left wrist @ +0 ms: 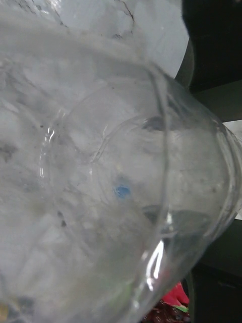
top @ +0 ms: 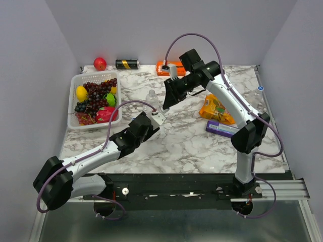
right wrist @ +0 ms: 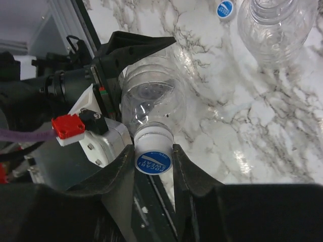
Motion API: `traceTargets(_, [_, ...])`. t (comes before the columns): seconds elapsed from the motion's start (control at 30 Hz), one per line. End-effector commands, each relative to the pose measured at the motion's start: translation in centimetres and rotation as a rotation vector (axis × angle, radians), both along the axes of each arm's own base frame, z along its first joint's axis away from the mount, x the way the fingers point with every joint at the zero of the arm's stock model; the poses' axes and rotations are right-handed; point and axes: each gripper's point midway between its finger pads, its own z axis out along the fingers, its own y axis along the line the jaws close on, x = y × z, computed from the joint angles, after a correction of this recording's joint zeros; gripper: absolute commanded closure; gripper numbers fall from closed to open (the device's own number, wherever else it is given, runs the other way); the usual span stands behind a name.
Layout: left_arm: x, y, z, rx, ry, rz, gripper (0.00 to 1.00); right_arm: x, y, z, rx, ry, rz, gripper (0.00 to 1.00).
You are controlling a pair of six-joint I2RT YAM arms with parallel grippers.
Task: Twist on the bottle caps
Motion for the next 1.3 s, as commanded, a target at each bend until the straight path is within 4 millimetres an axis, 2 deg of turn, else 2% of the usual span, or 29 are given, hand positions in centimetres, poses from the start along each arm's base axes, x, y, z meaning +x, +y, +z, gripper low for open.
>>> traceTargets(0.0, [3.3,-0.4,7.6,-0.173,-0.196,0.149,1.00,-3.0,0.8,-1.6,-0.027,0.336,-0.045,0.98])
traceTargets(0.03, [3.1,-1.0,7.2,-0.173,-0.174,0.111,1.00,-2.1,0.5,-0.6,0.028,0.297,-0.018,0.67])
traceTargets(0.07, [2.7,-1.2,6.6,-0.159,-0.149,0.082,1.00,-0.8,0.6,2.3,0.093,0.190,-0.004,0.54])
traceTargets(0.13, [1.9,-2.4,5.8,-0.168,-0.107,-0.009,1.00,1.7,-0.5,5.0,0.138,0.008,-0.004,0.38])
traceTargets(0.2, [0.7,-2.8,4.4,-0.148,-0.041,-0.071,1.00,2.4,-1.8,9.1,0.202,-0.165,0.005,0.33])
traceTargets(0.23, [0.4,-2.9,4.0,-0.148,-0.017,-0.098,1.00,2.8,-2.9,10.0,0.216,-0.238,0.018,0.32])
traceTargets(0.27, [-0.7,-3.9,3.1,-0.153,0.044,-0.196,1.00,2.3,-3.4,11.0,0.232,-0.292,0.041,0.31])
traceTargets(0.3, [-1.2,-4.2,2.8,-0.147,0.060,-0.234,1.00,1.7,-3.8,9.8,0.220,-0.293,0.077,0.31])
traceTargets(0.33, [-1.5,-4.6,2.8,-0.149,0.074,-0.270,1.00,-0.3,-4.9,11.7,0.251,-0.462,0.183,0.31])
traceTargets(0.37, [-2.5,-5.3,2.6,-0.142,0.104,-0.369,1.00,-1.5,-5.4,11.2,0.256,-0.509,0.248,0.31])
traceTargets(0.4, [-3.1,-5.7,2.6,-0.136,0.120,-0.430,1.00,-2.6,-5.9,8.3,0.240,-0.492,0.308,0.31])
traceTargets(0.43, [-3.4,-5.9,2.9,-0.127,0.119,-0.472,1.00,-4.9,-7.0,9.6,0.270,-0.685,0.422,0.32])
traceTargets(0.5, [-4.4,-6.4,3.4,-0.097,0.116,-0.592,1.00,-6.1,-7.8,8.8,0.254,-0.844,0.505,0.32])
traceTargets(0.53, [-4.7,-6.4,3.8,-0.083,0.098,-0.629,1.00,-6.6,-8.1,6.3,0.218,-0.890,0.573,0.32])
traceTargets(0.57, [-5.2,-6.3,3.6,-0.065,0.106,-0.662,1.00,-7.6,-8.7,7.1,0.215,-0.979,0.595,0.32])
traceTargets(0.63, [-5.5,-6.3,4.0,-0.024,0.069,-0.725,1.00,-7.5,-8.6,6.4,0.192,-1.075,0.645,0.33])
traceTargets(0.87, [-5.9,-6.5,4.1,0.040,0.025,-0.824,1.00,-8.0,-7.7,6.5,0.181,-1.257,0.840,0.35])
traceTargets(0.97, [-5.9,-6.7,4.5,0.023,0.028,-0.824,1.00,-9.1,-7.1,5.9,0.191,-1.286,0.944,0.34])
traceTargets(1.13, [-5.7,-6.9,4.6,0.000,0.032,-0.804,1.00,-12.3,-7.5,4.0,0.219,-1.284,1.144,0.35])
traceTargets(1.27, [-5.6,-7.0,4.7,-0.016,0.026,-0.797,1.00,-12.9,-7.4,3.2,0.223,-1.303,1.175,0.34])
